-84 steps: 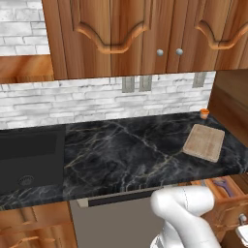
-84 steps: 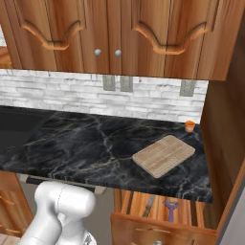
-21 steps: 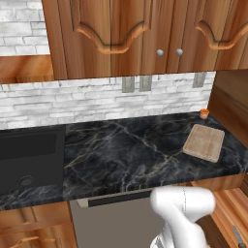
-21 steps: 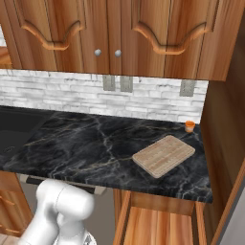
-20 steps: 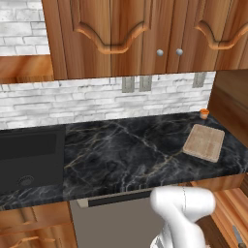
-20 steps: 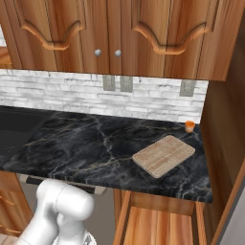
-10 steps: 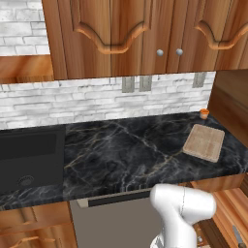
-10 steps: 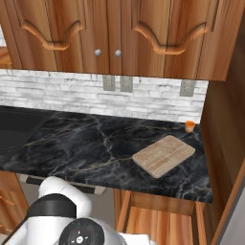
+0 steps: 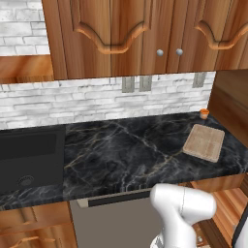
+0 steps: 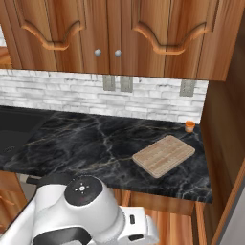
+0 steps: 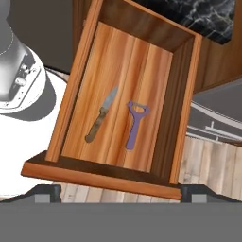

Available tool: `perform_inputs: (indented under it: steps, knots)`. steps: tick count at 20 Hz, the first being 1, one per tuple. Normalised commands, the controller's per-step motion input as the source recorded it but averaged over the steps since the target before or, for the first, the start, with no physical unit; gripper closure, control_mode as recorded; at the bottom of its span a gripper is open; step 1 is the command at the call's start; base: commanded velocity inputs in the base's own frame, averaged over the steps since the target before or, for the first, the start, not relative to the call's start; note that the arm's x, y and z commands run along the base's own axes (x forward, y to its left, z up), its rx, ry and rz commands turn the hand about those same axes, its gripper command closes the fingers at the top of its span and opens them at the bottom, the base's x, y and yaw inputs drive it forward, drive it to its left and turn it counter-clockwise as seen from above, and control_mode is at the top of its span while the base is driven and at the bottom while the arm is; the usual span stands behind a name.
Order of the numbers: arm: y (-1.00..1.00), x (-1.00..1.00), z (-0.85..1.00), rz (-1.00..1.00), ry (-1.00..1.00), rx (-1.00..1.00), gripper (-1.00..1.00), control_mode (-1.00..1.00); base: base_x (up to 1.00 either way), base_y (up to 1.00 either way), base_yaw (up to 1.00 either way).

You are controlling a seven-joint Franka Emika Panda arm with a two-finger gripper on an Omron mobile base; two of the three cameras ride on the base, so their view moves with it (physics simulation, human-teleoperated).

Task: Open the drawer on the right and place the cutting tools on the cutting board.

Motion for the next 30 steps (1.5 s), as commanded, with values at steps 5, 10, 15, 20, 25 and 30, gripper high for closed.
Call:
perform_inputs:
  steps: [5,10,15,20,25,30]
  knots:
    - [0.00,0.22,0.00,-0.02,0.02,0.00,-1.00,-1.00,0.00,0.00,0.00]
    - [0.00,0.43,-0.05,-0.10,0.03,0.00,-1.00,-1.00,0.00,0.00,0.00]
    - [0.00,0.34,-0.05,-0.10,0.00,0.00,-1.00,-1.00,0.00,0.00,0.00]
    - [-0.03,0.30,-0.13,-0.11,0.00,0.05,-1.00,-1.00,0.00,0.00,0.00]
    - [-0.04,0.18,-0.07,-0.05,0.00,0.05,-1.00,-1.00,0.00,0.00,0.00]
    - [-0.13,0.09,-0.06,-0.03,0.00,0.03,-1.00,-1.00,0.00,0.00,0.00]
